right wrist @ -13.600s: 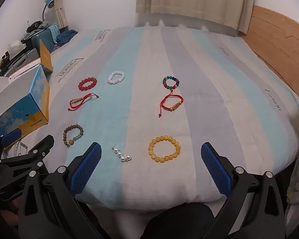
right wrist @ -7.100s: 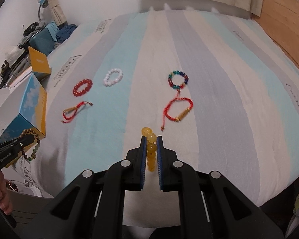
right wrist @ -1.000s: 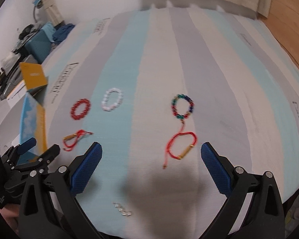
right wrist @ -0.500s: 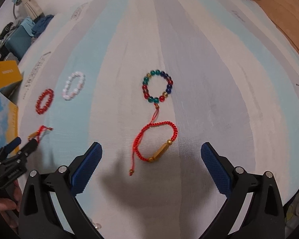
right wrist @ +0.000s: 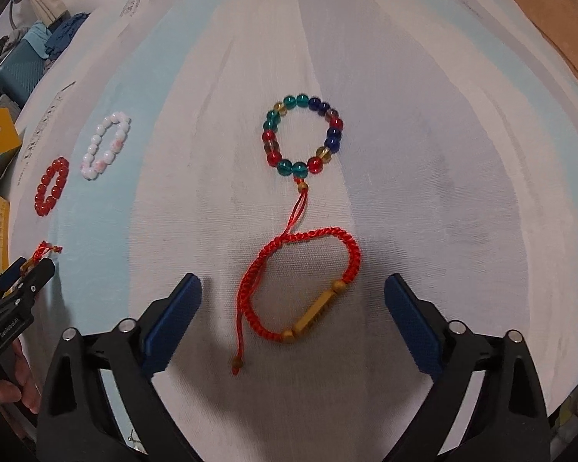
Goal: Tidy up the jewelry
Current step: 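Grasp the red cord bracelet with the left tool while the right tool grasps the other red cord bracelet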
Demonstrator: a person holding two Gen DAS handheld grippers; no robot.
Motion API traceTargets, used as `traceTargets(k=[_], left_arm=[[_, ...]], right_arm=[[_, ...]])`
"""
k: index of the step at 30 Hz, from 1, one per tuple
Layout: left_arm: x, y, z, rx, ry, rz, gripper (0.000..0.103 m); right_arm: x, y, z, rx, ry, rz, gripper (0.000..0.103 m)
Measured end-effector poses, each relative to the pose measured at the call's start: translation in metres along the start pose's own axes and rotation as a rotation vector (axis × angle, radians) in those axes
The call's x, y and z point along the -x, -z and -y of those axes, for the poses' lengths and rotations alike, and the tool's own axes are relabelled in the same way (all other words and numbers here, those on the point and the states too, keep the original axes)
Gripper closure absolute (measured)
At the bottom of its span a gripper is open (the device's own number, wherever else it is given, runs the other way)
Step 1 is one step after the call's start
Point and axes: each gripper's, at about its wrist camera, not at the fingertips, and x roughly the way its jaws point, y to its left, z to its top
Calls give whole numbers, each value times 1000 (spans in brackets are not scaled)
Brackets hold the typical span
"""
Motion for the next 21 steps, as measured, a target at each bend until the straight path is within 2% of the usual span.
traceTargets(k=[6, 10, 16, 19, 21], left_arm=[[0, 4, 0, -29, -8, 18, 28], [0, 5, -6, -10, -5, 28, 37], [3, 5, -8, -14, 8, 26, 57], [4, 4, -7, -26, 23, 15, 71], [5, 3, -5, -32, 33, 6, 80]], right_arm=[[-10, 2, 3, -22, -3, -1, 27], [-10, 4, 6, -39, 1, 13, 36], [-6, 5, 10, -38, 5, 21, 54], [-4, 7, 12, -41, 0, 25, 67], [-2, 6, 13, -39, -7, 25, 80]])
